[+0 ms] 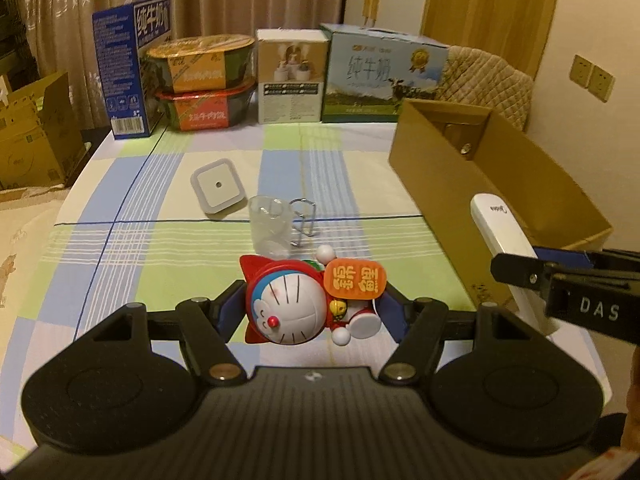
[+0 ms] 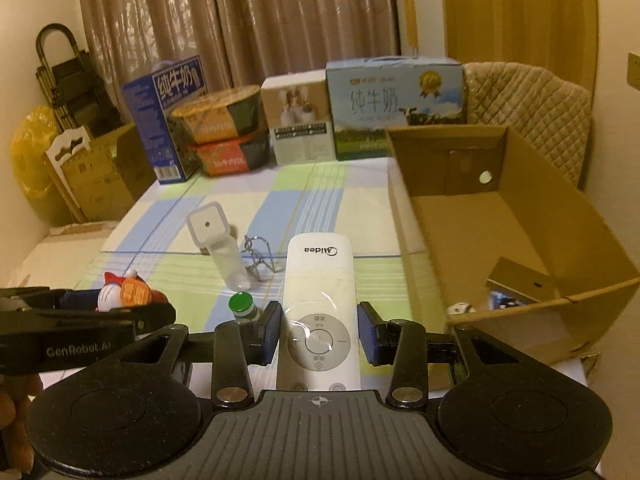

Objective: Organize rigid objects
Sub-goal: 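Carry the Doraemon figure and remote with both tools over the cardboard box, then open the left tool to drop the figure while the right tool releases the remote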

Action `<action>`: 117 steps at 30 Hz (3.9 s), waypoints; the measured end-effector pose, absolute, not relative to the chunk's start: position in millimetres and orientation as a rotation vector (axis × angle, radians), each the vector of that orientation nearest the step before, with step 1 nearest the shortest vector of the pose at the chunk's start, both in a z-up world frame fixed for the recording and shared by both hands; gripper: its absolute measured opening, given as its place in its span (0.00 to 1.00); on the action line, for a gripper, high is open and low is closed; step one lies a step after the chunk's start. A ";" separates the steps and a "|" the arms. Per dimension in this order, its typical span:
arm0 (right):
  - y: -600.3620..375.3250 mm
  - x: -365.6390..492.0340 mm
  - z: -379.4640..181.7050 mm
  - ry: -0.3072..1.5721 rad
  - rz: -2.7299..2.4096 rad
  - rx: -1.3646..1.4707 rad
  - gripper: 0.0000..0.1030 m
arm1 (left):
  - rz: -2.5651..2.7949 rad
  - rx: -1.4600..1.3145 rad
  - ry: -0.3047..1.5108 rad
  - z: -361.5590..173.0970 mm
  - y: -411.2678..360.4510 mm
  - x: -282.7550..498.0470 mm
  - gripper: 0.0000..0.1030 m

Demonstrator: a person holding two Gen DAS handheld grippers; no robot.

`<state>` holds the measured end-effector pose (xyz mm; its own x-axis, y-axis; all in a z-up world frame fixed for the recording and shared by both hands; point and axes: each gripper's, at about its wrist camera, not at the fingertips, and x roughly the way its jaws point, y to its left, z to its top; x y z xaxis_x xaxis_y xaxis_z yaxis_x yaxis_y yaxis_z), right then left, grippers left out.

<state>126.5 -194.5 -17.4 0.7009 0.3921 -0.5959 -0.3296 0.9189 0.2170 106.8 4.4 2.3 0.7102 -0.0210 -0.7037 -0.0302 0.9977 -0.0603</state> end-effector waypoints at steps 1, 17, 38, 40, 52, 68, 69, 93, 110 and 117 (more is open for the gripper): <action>-197.6 123.5 -14.5 0.680 0.401 0.098 0.36 | 0.003 -0.068 0.775 5.6 1.5 102.9 0.63; -253.7 91.3 8.0 0.643 0.314 0.123 0.36 | -0.087 -0.027 0.715 37.2 -44.9 82.9 0.63; -304.8 107.9 12.5 0.642 0.240 0.134 0.36 | -0.200 0.009 0.708 41.0 -102.0 109.7 0.63; -308.4 109.9 11.9 0.643 0.236 0.135 0.36 | -0.210 0.012 0.709 40.8 -106.5 113.3 0.63; -341.8 144.7 15.8 0.645 0.210 0.140 0.36 | -0.285 0.031 0.714 42.9 -141.6 151.7 0.63; -375.6 227.5 -9.5 0.721 0.188 0.152 0.36 | -0.385 0.119 0.751 25.6 -186.2 241.2 0.63; -376.4 231.3 -12.0 0.727 0.186 0.155 0.36 | -0.392 0.119 0.758 24.1 -187.6 246.0 0.63; -389.9 261.8 -42.0 0.772 0.168 0.222 0.36 | -0.380 0.216 0.778 -9.5 -202.9 308.9 0.72; -374.8 262.2 -38.5 0.767 0.197 0.231 0.36 | -0.339 0.159 0.754 9.7 -169.5 297.5 0.72; -372.0 265.0 -39.6 0.774 0.190 0.231 0.36 | -0.338 0.148 0.754 9.0 -164.6 294.4 0.72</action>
